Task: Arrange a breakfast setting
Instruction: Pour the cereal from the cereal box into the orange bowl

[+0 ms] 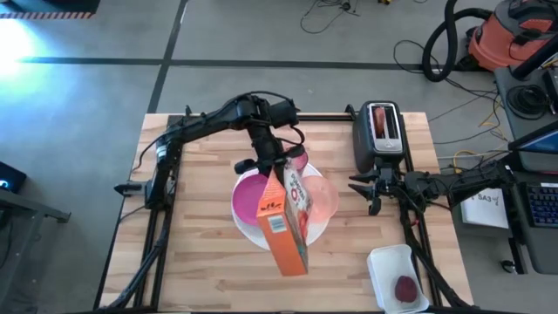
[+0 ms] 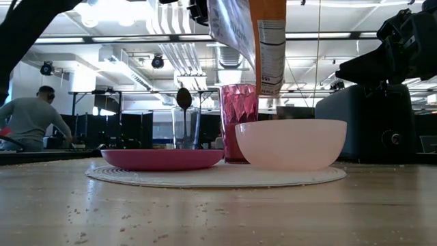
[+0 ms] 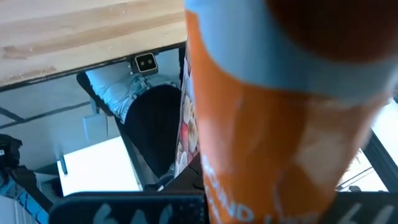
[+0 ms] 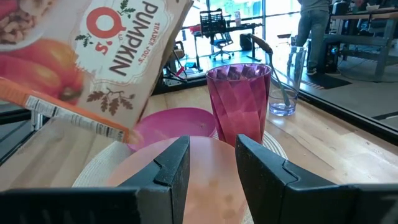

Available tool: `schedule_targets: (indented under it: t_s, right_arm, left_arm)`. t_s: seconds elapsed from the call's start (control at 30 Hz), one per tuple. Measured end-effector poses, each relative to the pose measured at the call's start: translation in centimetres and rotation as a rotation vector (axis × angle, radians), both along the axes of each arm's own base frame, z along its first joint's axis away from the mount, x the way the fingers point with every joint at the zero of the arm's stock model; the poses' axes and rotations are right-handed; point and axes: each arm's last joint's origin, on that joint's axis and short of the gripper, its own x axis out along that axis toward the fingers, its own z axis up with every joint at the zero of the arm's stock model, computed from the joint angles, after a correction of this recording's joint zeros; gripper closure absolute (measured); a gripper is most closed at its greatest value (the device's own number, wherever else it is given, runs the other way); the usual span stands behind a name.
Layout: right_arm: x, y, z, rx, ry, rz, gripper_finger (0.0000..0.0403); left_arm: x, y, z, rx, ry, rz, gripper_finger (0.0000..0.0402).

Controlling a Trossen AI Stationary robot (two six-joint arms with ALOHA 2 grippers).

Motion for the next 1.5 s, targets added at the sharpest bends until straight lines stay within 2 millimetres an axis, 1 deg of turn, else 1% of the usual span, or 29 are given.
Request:
schedule_targets:
  t_s: [0.37,0.93,1.3,1.5]
  right_arm:
    - [0.0,0.0,0.0,0.000,0.000,0.000,0.0284]
    - [0.0,0.0,0.0,0.000,0.000,0.000,0.0284]
    - [0.0,0.0,0.0,0.000,0.000,0.000,0.0284]
    - [0.0,0.0,0.0,0.000,0.001,0.000,0.0284]
  left_arm:
    - [0.3,0.4,-0.3,-0.053,0.028,0.037,0.0402]
    - [0.8,0.6,-0.5,-0.059,0.014,0.057,0.0402]
    - [1.6,1.1,-1.4,-0.077,0.031,0.069,0.0402]
    - [1.7,1.4,-1.4,-0.072,0.029,0.079,0.0402]
